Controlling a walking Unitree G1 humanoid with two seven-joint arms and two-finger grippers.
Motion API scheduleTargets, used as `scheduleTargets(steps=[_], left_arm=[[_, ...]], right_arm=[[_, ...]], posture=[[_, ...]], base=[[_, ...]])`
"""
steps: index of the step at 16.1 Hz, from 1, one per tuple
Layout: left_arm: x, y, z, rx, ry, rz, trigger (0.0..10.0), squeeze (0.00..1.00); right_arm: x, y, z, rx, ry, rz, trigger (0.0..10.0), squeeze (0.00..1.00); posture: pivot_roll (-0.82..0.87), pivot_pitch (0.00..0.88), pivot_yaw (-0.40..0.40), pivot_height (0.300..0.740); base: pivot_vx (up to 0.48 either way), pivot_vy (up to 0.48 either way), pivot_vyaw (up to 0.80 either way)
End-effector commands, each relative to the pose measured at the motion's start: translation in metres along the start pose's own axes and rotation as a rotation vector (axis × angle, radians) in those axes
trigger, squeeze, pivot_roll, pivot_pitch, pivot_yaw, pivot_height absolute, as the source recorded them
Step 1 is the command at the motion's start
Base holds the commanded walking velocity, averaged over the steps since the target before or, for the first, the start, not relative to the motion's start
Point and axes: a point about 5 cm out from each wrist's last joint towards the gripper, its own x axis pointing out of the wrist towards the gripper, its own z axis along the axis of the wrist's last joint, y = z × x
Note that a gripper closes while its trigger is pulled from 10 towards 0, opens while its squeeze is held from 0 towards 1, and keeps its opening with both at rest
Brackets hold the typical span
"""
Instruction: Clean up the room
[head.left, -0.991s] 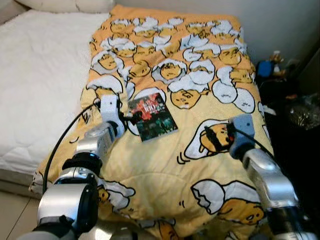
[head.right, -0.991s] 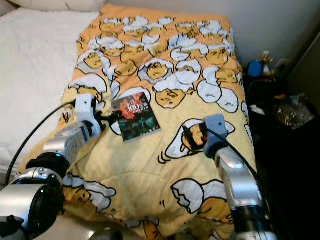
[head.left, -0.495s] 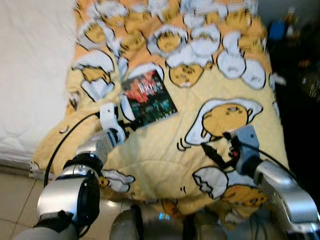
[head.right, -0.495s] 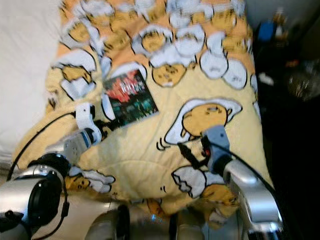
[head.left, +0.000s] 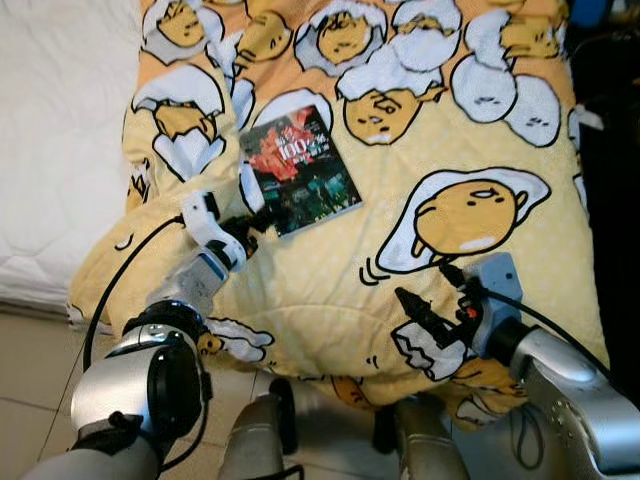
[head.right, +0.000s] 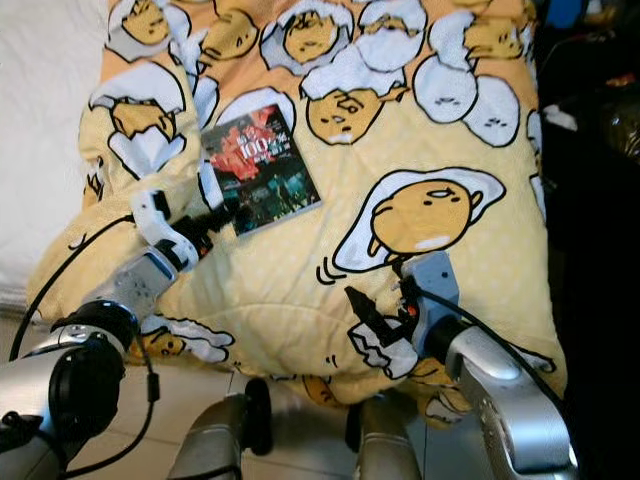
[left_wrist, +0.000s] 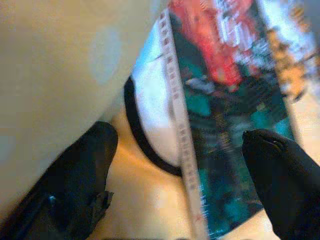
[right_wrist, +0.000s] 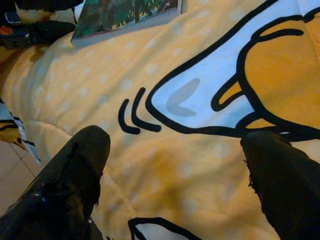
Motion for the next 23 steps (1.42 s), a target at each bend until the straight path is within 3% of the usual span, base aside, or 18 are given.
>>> scheduleTargets(steps=[1, 3, 8, 9, 10, 11, 12, 14, 18, 21, 23], left_arm=[[0.003, -0.007, -0.005, -0.036, 0.005, -0.072, 10.0, 0.00], [0.001, -0.011, -0.002, -0.083, -0.014, -0.171, 10.0, 0.00], [-0.003, -0.016, -0.004, -0.108, 0.017, -0.310, 10.0, 0.00], [-0.003, -0.019, -0.005, -0.077, 0.050, -0.350, 10.0, 0.00], [-0.004, -0.016, -0.008, 0.083, 0.098, -0.330, 10.0, 0.00], [-0.004, -0.014, -0.004, 0.152, 0.074, -0.294, 10.0, 0.00], [-0.006, -0.010, 0.004, 0.147, 0.031, -0.266, 10.0, 0.00], [-0.008, -0.005, 0.006, 0.060, 0.028, -0.250, 10.0, 0.00], [-0.013, 0.013, -0.010, -0.071, 0.062, -0.032, 10.0, 0.00], [-0.011, 0.010, -0.006, -0.102, 0.010, -0.048, 10.0, 0.00], [-0.006, 0.004, -0.005, -0.172, -0.031, -0.081, 10.0, 0.00]], right_arm=[[-0.004, 0.002, -0.003, 0.020, 0.012, 0.001, 10.0, 0.00], [-0.005, 0.003, -0.002, 0.019, 0.011, 0.002, 10.0, 0.00], [-0.004, 0.003, 0.003, 0.008, -0.013, 0.007, 10.0, 0.00], [-0.004, -0.001, 0.010, -0.004, -0.048, -0.012, 10.0, 0.00], [-0.005, -0.008, 0.019, -0.029, -0.094, -0.064, 10.0, 0.00], [-0.006, -0.011, 0.022, -0.026, -0.117, -0.080, 10.0, 0.00], [-0.007, -0.013, 0.025, -0.023, -0.133, -0.089, 10.0, 0.00], [-0.007, -0.013, 0.025, -0.019, -0.136, -0.085, 10.0, 0.00], [-0.004, -0.007, 0.028, -0.017, -0.142, -0.040, 10.0, 0.00], [-0.005, -0.007, 0.029, -0.018, -0.144, -0.028, 10.0, 0.00], [-0.005, -0.007, 0.030, -0.014, -0.148, -0.022, 10.0, 0.00]], posture=[[-0.11, 0.393, 0.085, 0.740], [-0.11, 0.387, 0.086, 0.740], [-0.11, 0.359, 0.082, 0.740], [-0.11, 0.351, 0.083, 0.740], [-0.11, 0.339, 0.088, 0.740], [-0.11, 0.334, 0.091, 0.740], [-0.11, 0.329, 0.091, 0.740], [-0.10, 0.330, 0.086, 0.740], [-0.12, 0.341, 0.075, 0.740], [-0.12, 0.347, 0.071, 0.740], [-0.13, 0.352, 0.065, 0.740]], base=[[0.000, 0.000, 0.00], [0.000, 0.000, 0.00], [0.000, 0.000, 0.00], [0.000, 0.000, 0.00], [0.000, 0.000, 0.00], [0.000, 0.000, 0.00], [0.000, 0.000, 0.00], [0.000, 0.000, 0.00], [0.000, 0.000, 0.00], [0.000, 0.000, 0.00], [0.000, 0.000, 0.00]])
